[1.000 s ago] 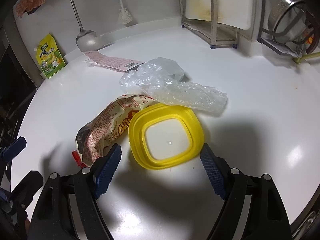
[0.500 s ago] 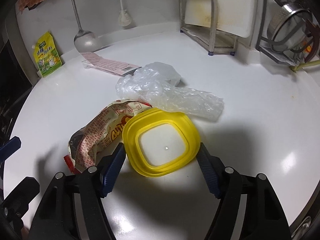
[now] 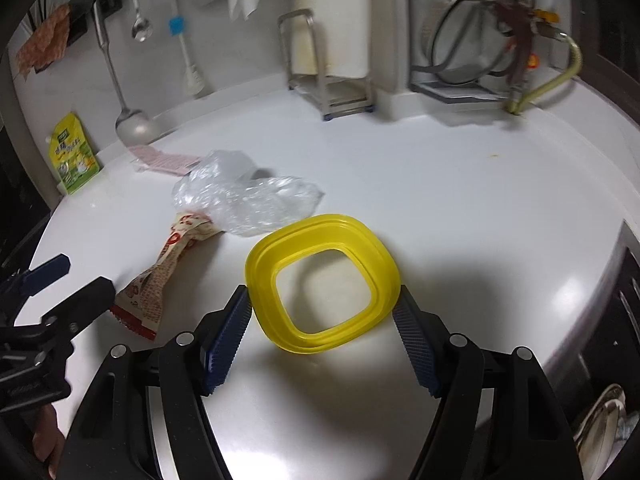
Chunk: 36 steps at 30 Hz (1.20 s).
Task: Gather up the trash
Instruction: 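Grasp the red-and-white snack wrapper with the left tool and lift it, then carry the yellow lid in the right tool over the bin while the left tool carries the wrapper there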
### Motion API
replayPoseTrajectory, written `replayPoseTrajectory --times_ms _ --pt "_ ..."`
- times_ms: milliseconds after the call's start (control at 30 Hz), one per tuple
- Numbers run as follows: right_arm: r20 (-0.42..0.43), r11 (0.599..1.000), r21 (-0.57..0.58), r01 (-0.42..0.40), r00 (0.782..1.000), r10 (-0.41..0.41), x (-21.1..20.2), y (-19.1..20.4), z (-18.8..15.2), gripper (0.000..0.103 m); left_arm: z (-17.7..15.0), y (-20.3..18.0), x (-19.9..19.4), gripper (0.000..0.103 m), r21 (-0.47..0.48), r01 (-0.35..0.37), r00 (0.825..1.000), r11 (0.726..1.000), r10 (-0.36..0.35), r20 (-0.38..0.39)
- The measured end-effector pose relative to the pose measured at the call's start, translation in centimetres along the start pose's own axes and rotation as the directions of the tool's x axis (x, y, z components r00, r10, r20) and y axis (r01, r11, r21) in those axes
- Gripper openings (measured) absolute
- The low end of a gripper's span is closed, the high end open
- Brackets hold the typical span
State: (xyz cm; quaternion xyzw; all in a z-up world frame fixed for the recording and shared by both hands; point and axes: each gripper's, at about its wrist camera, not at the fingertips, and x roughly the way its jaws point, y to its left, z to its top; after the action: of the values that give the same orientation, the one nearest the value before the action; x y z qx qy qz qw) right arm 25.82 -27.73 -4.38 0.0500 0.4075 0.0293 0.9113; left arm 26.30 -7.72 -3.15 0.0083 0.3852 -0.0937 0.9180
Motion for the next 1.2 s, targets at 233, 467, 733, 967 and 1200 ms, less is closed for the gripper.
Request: replayPoseTrajectory --times_ms 233,467,733,967,1200 --pt "0.019 0.999 0.033 -0.03 0.999 0.03 -1.0 -1.0 -0.1 0.069 0.6 -1.9 2.6 0.097 0.003 -0.011 0.999 1.0 0.011 -0.047" --pt "0.025 0.999 0.022 -0.046 0.999 0.045 -1.3 -0.6 -0.1 0.069 1.0 -2.6 4.4 0.093 0.009 -0.051 0.996 0.999 0.051 -0.072" --pt "0.028 0.998 0.027 -0.049 0.998 0.048 -1.4 -0.8 0.0 0.069 1.0 -2.9 5.8 0.06 0.028 -0.062 0.992 0.998 0.064 -0.11" --pt "0.024 0.999 0.021 -0.05 0.998 0.05 -1.2 -0.5 -0.1 0.069 0.8 -2.5 5.6 0.021 0.016 -0.003 0.993 1.0 0.005 -0.119" --pt "0.044 0.999 0.015 -0.046 0.998 0.046 -2.1 -0.3 -0.8 0.069 0.1 -1.9 2.7 0.018 0.011 -0.005 0.999 1.0 0.005 -0.044"
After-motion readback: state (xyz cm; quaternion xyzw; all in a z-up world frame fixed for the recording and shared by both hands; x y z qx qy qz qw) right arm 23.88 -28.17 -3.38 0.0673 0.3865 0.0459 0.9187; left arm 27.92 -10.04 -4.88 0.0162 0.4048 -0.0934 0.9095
